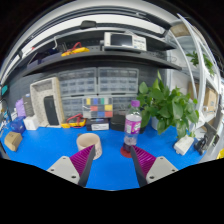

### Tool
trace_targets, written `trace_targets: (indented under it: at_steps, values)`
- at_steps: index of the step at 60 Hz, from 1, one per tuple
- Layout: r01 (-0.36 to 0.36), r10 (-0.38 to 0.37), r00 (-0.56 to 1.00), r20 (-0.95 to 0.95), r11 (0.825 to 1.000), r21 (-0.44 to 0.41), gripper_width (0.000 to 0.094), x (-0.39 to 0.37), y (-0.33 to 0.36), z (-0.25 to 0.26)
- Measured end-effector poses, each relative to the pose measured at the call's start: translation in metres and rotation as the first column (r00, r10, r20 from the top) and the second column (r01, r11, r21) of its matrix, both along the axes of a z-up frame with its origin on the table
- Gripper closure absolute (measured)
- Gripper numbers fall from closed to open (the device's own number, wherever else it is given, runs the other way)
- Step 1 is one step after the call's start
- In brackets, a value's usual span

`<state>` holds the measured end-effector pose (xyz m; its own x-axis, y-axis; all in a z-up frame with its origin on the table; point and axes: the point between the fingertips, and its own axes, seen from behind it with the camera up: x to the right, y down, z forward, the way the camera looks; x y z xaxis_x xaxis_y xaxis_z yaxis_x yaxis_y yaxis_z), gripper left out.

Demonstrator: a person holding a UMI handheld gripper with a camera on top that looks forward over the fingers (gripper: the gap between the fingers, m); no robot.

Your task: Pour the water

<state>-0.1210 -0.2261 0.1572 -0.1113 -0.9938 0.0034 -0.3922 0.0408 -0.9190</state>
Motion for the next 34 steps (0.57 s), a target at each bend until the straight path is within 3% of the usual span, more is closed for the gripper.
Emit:
trace_targets:
  at_steps: [19, 34]
  values:
    - [-0.106, 0.106, 0.989, 0.099, 0.994, -0.010, 0.0213, -0.044, 0.070, 0.070]
    - [-0.117, 0.116, 0.983, 0.144, 0.993, -0.005, 0.0217, -0.054, 0.094, 0.093]
